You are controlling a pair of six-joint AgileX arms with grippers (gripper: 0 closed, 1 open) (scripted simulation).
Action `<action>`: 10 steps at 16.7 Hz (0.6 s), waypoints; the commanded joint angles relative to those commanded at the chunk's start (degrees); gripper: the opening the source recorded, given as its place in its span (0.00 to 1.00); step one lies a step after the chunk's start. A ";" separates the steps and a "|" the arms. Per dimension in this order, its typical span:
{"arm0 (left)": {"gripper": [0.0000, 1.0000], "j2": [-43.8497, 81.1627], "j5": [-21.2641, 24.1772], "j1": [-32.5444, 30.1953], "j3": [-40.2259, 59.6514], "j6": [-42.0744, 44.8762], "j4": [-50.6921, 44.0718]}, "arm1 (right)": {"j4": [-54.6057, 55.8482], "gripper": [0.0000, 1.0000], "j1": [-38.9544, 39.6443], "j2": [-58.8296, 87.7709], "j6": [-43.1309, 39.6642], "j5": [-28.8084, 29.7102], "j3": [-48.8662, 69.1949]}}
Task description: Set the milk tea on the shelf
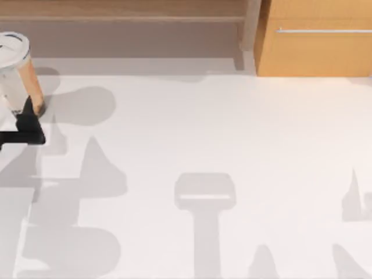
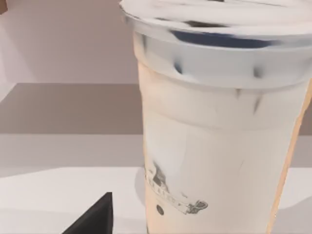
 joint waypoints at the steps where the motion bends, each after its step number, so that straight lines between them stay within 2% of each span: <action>1: 1.00 0.22 0.02 0.02 0.04 0.01 0.16 | 0.00 1.00 0.00 0.00 0.00 0.00 0.00; 6: 1.00 0.18 -0.06 -0.27 -0.03 -0.01 -0.04 | 0.00 1.00 0.00 0.00 0.00 0.00 0.00; 10: 1.00 3.04 -0.75 -0.77 5.75 -0.09 -2.71 | 0.00 1.00 0.00 0.00 0.00 0.00 0.00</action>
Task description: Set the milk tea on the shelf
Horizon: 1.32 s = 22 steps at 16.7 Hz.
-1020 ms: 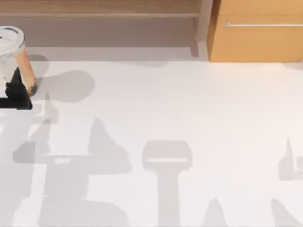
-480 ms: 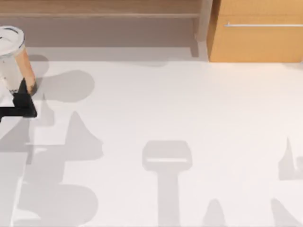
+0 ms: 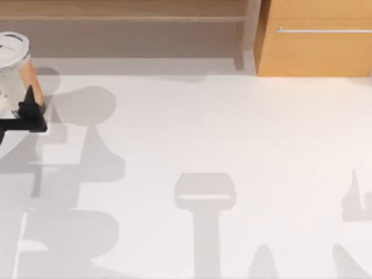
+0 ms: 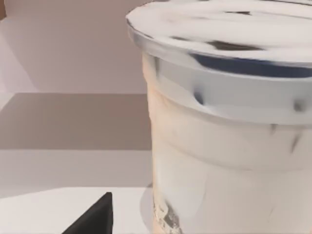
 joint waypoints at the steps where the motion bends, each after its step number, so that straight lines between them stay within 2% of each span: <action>1: 1.00 1.07 -0.21 -0.25 2.18 -0.03 -1.11 | 0.00 1.00 0.00 0.00 0.00 0.00 0.00; 6: 1.00 5.69 -1.27 -1.39 12.29 -0.18 -6.47 | 0.00 1.00 0.00 0.00 0.00 0.00 0.00; 11: 1.00 6.17 -1.40 -1.53 13.34 -0.20 -7.12 | 0.00 1.00 0.00 0.00 0.00 0.00 0.00; 22: 0.17 6.17 -1.40 -1.53 13.34 -0.20 -7.12 | 0.00 1.00 0.00 0.00 0.00 0.00 0.00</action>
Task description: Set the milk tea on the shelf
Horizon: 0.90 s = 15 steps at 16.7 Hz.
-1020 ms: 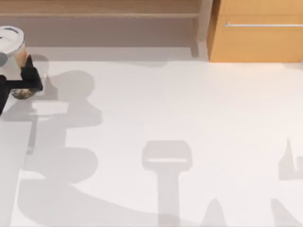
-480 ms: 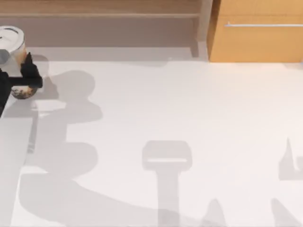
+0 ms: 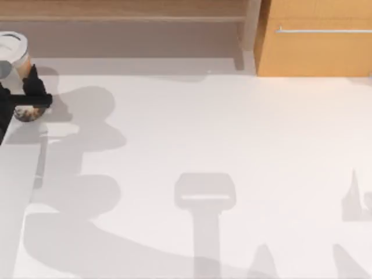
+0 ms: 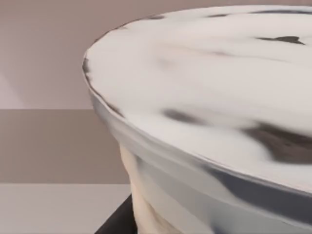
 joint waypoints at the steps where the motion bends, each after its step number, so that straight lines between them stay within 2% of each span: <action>1: 0.10 0.00 0.00 0.00 0.00 0.00 0.00 | 0.00 1.00 0.00 0.00 0.00 0.00 0.00; 2: 0.02 0.00 0.00 0.00 0.00 0.00 0.00 | 0.00 1.00 0.00 0.00 0.00 0.00 0.00; 3: 0.00 0.00 0.00 0.00 0.00 0.00 0.00 | 0.00 1.00 0.00 0.00 0.00 0.00 0.00; 15: 0.00 -1.34 -0.01 0.09 -0.13 0.09 -1.13 | 0.00 1.00 0.00 0.00 0.00 0.00 0.00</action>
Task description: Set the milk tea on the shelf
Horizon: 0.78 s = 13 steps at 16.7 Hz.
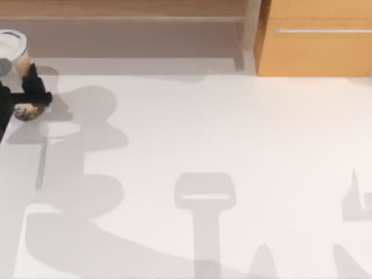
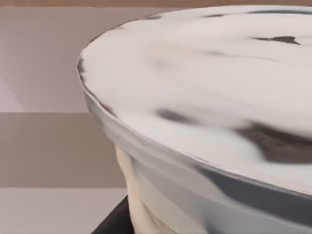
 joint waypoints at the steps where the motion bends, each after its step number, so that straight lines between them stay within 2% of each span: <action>1: 0.00 -0.32 0.00 0.00 -0.02 0.00 -0.33 | 0.00 1.00 0.00 0.00 0.00 0.00 0.00; 9: 0.00 -1.56 -0.22 -0.59 0.25 0.09 -1.06 | 0.00 1.00 0.00 0.00 0.00 0.00 0.00; 13: 0.00 -4.75 -2.72 -8.50 0.97 -0.26 -4.65 | 0.00 1.00 0.00 0.00 0.00 0.00 0.00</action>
